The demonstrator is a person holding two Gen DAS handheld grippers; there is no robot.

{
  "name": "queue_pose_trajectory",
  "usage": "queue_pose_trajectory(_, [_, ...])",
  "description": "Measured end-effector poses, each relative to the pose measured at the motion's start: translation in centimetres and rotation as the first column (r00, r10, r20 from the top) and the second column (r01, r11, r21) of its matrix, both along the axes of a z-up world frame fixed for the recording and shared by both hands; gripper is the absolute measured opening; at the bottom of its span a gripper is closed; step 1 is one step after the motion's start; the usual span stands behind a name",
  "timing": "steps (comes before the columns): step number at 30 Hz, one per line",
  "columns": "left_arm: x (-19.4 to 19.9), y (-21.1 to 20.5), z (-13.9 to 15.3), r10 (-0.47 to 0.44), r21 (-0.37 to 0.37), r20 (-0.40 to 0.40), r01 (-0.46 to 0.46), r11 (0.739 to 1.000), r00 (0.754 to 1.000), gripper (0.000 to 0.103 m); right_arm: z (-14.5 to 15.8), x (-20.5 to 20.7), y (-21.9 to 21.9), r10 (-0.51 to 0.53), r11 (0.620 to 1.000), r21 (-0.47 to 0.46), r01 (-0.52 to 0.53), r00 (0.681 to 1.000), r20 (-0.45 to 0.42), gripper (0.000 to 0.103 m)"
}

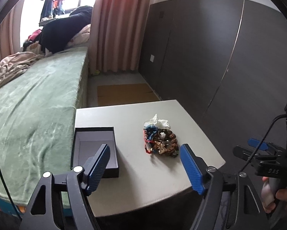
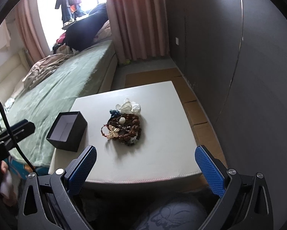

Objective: Organize jewelry
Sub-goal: 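Reach into the jewelry pile and grasp the gold butterfly pendant with the left gripper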

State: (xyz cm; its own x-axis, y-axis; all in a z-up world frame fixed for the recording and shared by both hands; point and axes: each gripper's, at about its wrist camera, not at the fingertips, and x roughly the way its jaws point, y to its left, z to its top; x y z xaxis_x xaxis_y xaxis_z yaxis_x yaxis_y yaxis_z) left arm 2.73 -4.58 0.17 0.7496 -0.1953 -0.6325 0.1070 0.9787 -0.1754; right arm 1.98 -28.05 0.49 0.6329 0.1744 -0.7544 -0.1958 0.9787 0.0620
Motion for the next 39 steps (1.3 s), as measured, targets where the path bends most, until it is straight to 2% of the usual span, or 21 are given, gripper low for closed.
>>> queue_pose_trajectory(3, [1.4,-0.9,-0.8,-0.028,-0.014,-0.020,0.028,1.000,0.999,0.074,-0.5,0.9,-1.0,-0.014,1.000,0.012,0.014,1.000,-0.015,0.102])
queue_pose_trajectory(6, [2.9,-1.9,-1.8,-0.056,-0.026,-0.062,0.055,0.998,0.996,0.066,-1.0,1.5,-1.6,-0.012,1.000,0.021,0.013,1.000,-0.028,0.102])
queue_pose_trajectory(12, [5.6,-3.8,-4.0,-0.088,-0.055,-0.143,0.081,0.995,0.986,0.057,-2.2,3.1,-2.6,-0.011,0.998,0.058,0.015,0.998,-0.069,0.099])
queue_pose_trajectory(19, [8.5,-5.7,-7.0,-0.110,-0.071,-0.251,0.095,0.993,0.962,0.045,-4.2,4.7,-3.7,-0.015,0.996,0.083,0.025,0.992,-0.125,0.089])
queue_pose_trajectory(24, [10.1,-6.3,-9.0,-0.092,-0.073,-0.315,0.073,0.995,0.945,0.040,-5.3,5.4,-4.5,-0.015,0.994,0.104,0.031,0.988,-0.151,0.088])
queue_pose_trajectory(32, [12.4,-6.9,-11.6,-0.051,-0.045,-0.368,0.037,0.998,0.928,0.034,-6.9,6.9,-5.3,-0.003,0.992,0.122,0.027,0.981,-0.192,0.081])
queue_pose_trajectory(34, [12.9,-6.8,-12.1,-0.049,-0.058,-0.383,0.029,0.998,0.922,0.023,-7.2,7.2,-5.3,-0.002,0.992,0.122,0.027,0.980,-0.199,0.081])
queue_pose_trajectory(37, [13.0,-6.5,-12.3,-0.042,-0.069,-0.381,0.016,0.997,0.924,0.015,-7.5,7.7,-5.1,0.005,0.991,0.130,0.022,0.979,-0.205,0.080])
queue_pose_trajectory(39, [12.7,-6.2,-11.9,-0.041,-0.072,-0.375,0.016,0.997,0.926,0.014,-7.5,8.0,-4.8,0.016,0.991,0.134,0.012,0.978,-0.207,0.080])
